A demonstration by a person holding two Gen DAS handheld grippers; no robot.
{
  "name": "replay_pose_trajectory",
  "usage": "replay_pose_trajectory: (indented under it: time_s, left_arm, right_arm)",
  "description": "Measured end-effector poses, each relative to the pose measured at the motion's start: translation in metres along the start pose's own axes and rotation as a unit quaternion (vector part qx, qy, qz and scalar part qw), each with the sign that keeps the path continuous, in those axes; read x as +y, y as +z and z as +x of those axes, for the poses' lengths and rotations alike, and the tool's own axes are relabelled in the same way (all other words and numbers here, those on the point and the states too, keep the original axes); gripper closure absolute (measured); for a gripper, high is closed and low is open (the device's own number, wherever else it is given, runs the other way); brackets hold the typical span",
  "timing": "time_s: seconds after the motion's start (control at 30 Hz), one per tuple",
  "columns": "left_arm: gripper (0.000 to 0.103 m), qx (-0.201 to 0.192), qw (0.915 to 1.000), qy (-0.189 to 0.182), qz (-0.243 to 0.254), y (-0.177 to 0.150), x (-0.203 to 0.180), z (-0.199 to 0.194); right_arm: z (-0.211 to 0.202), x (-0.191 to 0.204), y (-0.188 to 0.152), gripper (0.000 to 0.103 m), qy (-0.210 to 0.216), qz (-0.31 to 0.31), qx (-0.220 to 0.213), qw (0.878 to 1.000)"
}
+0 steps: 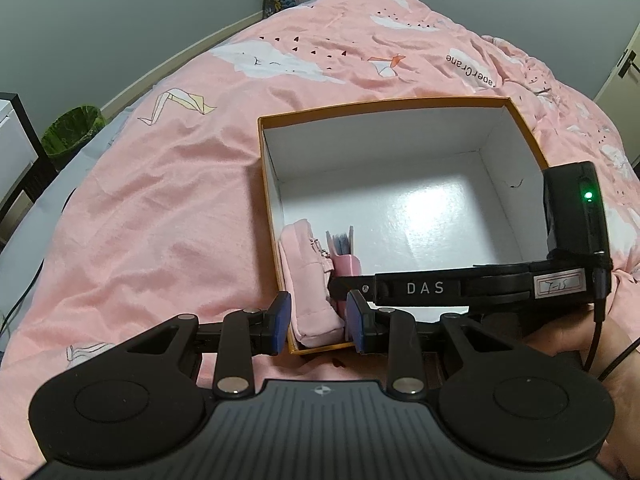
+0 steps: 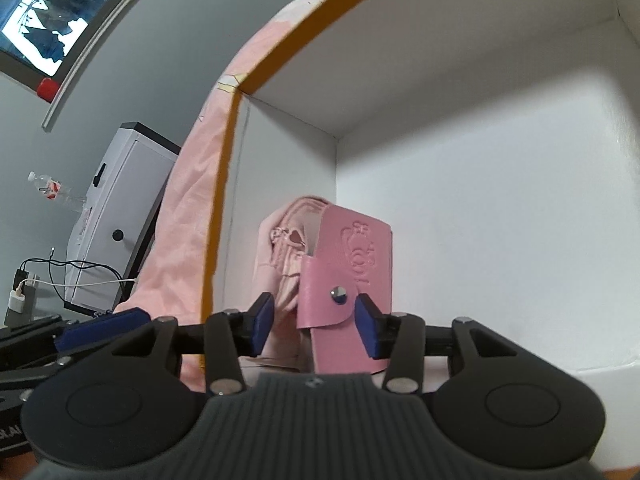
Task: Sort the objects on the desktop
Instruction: 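Lower the pink wallet into the box beside the backpack and open the right tool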
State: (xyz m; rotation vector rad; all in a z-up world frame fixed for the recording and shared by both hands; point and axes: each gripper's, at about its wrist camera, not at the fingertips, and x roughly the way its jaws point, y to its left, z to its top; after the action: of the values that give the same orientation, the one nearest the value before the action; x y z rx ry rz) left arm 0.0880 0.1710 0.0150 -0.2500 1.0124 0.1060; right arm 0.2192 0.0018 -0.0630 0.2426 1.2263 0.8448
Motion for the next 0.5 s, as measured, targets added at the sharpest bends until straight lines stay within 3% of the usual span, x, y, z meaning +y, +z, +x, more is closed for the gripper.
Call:
replay_pose_trajectory:
  time_s: [0.23,0.5]
  left_arm:
    - [0.069,-0.008,1.0,-0.002,0.003,-0.003,-0.008,-0.004]
    - [0.067,-0.023,0.9994,0.013,0.024,-0.009,-0.024,-0.008]
  right_arm:
    - [-0.019,0.015,-0.001,0.051,-0.026,-0.049,-0.031,0.998]
    - [-0.066,0.03,-0.012,0.051,-0.044,-0.142,-0.129,0.98]
